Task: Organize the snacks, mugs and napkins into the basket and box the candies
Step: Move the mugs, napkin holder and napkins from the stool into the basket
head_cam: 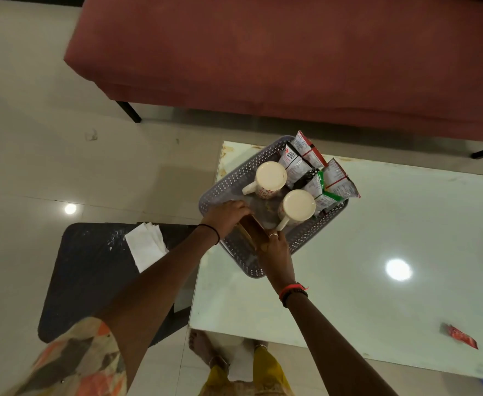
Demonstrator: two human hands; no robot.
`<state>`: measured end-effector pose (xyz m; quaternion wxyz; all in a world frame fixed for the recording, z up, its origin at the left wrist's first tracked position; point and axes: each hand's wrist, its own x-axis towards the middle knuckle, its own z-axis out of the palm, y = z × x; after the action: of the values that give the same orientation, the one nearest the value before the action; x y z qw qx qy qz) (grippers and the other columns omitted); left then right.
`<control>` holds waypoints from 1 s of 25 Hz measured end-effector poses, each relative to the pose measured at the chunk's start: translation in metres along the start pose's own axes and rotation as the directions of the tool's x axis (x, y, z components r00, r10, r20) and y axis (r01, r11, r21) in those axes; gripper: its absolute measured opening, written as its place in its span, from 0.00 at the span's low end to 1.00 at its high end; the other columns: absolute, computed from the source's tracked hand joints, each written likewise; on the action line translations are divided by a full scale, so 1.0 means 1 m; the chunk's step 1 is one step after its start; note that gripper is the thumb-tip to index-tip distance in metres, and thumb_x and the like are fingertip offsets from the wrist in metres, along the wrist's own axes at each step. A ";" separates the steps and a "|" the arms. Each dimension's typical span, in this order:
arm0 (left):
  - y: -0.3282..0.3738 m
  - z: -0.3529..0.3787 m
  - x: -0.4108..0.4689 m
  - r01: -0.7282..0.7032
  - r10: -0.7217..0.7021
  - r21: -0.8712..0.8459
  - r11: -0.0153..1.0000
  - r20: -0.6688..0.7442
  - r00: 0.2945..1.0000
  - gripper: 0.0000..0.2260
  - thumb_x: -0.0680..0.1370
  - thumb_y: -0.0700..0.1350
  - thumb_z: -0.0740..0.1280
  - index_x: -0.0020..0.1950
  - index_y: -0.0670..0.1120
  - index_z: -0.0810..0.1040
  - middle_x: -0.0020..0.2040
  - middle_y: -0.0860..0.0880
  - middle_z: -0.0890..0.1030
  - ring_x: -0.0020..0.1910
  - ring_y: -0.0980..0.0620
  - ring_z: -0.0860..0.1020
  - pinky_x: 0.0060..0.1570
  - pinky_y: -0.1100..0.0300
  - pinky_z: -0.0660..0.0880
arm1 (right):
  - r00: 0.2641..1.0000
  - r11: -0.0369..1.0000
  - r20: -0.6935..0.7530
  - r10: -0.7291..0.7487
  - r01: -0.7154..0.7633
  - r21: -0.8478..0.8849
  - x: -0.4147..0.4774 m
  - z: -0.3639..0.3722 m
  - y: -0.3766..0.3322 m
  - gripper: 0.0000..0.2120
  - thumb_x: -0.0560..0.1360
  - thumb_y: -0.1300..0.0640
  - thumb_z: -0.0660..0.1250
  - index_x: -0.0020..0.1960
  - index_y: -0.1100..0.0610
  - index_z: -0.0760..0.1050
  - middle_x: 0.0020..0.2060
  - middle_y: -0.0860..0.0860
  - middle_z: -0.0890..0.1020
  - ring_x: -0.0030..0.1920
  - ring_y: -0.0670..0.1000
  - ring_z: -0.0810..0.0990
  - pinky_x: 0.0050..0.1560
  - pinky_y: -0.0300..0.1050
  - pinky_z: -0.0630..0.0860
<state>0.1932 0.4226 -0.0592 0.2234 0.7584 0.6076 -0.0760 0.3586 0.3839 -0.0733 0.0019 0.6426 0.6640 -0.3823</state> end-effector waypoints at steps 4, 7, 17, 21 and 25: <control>0.003 0.009 0.005 -0.001 0.001 -0.002 1.000 -0.006 1.000 0.21 0.75 0.36 0.63 0.67 0.49 0.69 0.68 0.48 0.71 0.64 0.47 0.73 0.60 0.54 0.73 | 0.998 0.997 0.046 -0.041 0.044 -0.071 0.006 0.002 0.009 0.13 0.79 0.64 0.58 0.61 0.62 0.73 0.60 0.58 0.73 0.60 0.56 0.73 0.60 0.46 0.75; 0.002 0.010 0.007 0.007 -0.007 -0.003 1.000 -0.023 1.000 0.20 0.75 0.36 0.63 0.66 0.50 0.70 0.68 0.49 0.71 0.64 0.48 0.73 0.61 0.54 0.73 | 1.000 1.000 0.026 -0.012 0.011 0.016 0.008 0.002 0.008 0.10 0.77 0.65 0.60 0.57 0.66 0.73 0.58 0.60 0.73 0.57 0.59 0.76 0.59 0.51 0.76; -0.006 0.002 -0.007 0.073 -0.136 -0.300 0.951 -0.195 0.971 0.26 0.75 0.30 0.60 0.70 0.48 0.65 0.72 0.45 0.66 0.70 0.45 0.66 0.67 0.49 0.70 | 1.000 0.999 0.015 -0.014 0.014 0.039 0.010 -0.005 0.000 0.23 0.73 0.59 0.69 0.65 0.63 0.69 0.64 0.59 0.69 0.64 0.60 0.69 0.64 0.54 0.73; -0.010 0.003 -0.059 0.193 -0.584 -0.668 0.718 -0.428 0.689 0.19 0.77 0.33 0.58 0.67 0.43 0.69 0.66 0.43 0.70 0.65 0.47 0.70 0.67 0.52 0.69 | 0.984 0.976 -0.177 -0.035 0.072 0.207 -0.003 -0.002 -0.021 0.14 0.73 0.59 0.68 0.57 0.59 0.71 0.58 0.56 0.72 0.59 0.56 0.71 0.59 0.52 0.75; -0.030 0.027 -0.116 0.343 -0.914 -0.868 0.360 -0.253 0.318 0.14 0.77 0.35 0.60 0.63 0.41 0.73 0.63 0.39 0.73 0.62 0.44 0.72 0.64 0.56 0.68 | 0.978 0.961 -0.114 -0.175 0.195 0.197 -0.014 0.021 -0.058 0.11 0.75 0.53 0.66 0.54 0.57 0.72 0.54 0.55 0.75 0.52 0.52 0.75 0.52 0.45 0.75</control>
<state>0.1399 0.3133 -0.0458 0.1674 0.2356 0.8844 0.3665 0.3012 0.3682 -0.0520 -0.1325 0.5920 0.6770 -0.4166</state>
